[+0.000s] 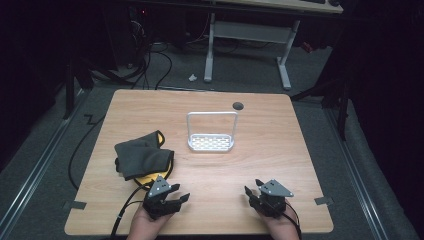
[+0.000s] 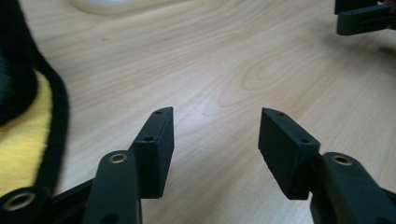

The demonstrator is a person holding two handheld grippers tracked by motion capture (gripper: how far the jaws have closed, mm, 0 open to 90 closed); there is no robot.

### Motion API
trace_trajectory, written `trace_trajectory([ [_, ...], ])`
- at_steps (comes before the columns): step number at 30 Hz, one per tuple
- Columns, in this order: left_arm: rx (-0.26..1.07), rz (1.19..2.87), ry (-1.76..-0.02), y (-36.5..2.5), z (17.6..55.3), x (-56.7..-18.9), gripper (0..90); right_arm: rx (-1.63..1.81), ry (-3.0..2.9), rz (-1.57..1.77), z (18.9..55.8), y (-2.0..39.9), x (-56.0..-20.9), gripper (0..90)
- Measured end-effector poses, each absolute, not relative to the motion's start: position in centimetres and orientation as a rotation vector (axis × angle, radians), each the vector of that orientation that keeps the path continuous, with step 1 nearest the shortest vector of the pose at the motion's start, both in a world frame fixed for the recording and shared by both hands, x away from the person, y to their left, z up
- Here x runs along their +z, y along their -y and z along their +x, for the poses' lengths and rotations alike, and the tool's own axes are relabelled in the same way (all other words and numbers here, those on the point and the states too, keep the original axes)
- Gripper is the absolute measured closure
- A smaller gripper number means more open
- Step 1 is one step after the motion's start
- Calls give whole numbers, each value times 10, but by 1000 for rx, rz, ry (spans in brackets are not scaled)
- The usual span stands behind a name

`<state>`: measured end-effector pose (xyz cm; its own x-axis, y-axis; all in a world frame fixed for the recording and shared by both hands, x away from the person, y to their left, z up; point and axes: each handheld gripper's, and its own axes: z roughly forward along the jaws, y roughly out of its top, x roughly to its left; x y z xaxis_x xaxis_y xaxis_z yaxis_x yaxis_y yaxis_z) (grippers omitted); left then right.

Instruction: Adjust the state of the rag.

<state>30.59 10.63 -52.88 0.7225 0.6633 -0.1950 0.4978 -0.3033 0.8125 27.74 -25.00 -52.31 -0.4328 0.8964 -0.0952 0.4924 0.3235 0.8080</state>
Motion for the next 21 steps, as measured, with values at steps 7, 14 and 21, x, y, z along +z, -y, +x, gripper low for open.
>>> trace_trajectory([
  [7,269,1942,-875,-119,307,-523,438,993,-2020,1227,272,252,-521,522],
  [14,267,1915,-877,-127,306,-517,438,1006,-1986,1219,271,253,-517,508],
  [21,258,1872,-920,-141,307,-504,451,1017,-1993,1217,272,252,-517,479],
])
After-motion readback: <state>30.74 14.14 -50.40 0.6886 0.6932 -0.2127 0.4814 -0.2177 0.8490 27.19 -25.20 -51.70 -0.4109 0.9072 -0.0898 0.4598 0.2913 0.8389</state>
